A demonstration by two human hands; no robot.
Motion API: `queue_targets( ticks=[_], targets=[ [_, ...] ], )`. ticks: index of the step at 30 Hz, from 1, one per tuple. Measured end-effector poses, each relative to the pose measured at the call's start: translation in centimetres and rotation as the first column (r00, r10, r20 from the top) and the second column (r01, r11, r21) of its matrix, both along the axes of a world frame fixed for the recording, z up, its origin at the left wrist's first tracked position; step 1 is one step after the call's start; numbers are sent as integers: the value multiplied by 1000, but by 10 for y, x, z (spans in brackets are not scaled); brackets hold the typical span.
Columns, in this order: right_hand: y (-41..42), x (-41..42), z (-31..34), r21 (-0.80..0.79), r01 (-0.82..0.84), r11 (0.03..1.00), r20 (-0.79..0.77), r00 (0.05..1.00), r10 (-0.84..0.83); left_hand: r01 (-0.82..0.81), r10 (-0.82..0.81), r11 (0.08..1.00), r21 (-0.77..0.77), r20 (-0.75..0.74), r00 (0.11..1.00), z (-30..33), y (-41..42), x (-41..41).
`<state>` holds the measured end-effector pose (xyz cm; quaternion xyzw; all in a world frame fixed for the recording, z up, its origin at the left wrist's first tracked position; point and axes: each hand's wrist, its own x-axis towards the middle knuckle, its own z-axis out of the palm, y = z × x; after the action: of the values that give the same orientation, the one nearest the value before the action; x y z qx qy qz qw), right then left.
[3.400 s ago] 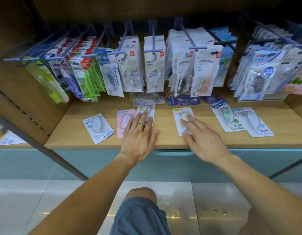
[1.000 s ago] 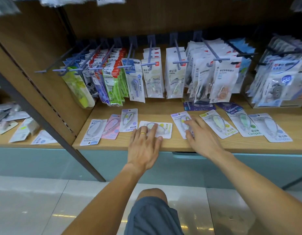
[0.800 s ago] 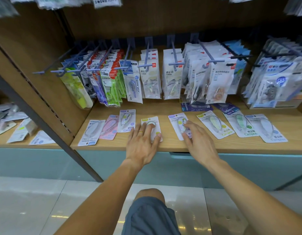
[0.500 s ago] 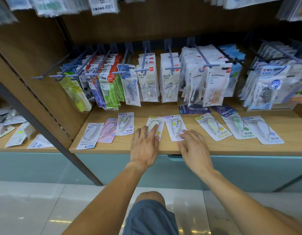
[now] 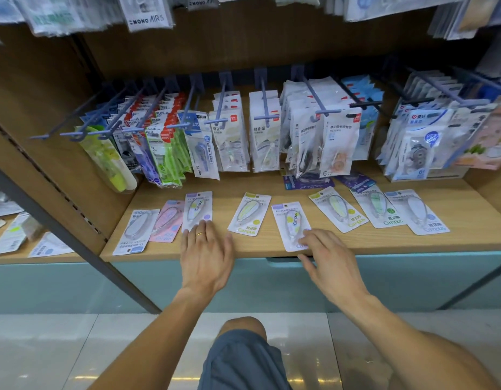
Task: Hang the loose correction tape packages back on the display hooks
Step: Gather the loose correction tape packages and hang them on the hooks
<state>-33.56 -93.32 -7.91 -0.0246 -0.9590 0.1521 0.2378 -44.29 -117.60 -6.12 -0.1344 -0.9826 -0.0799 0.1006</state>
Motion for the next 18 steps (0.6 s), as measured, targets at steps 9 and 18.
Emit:
queue_targets(
  ticks=[9, 18],
  targets=[
    [5, 10, -3, -66, 27, 997, -88, 996, -33, 47, -43, 996, 75, -45, 998, -4, -8, 18],
    [-8, 14, 9, -225, 53, 973, -285, 951, -117, -117, 164, 913, 391, -88, 983, -3, -8, 28]
  ],
)
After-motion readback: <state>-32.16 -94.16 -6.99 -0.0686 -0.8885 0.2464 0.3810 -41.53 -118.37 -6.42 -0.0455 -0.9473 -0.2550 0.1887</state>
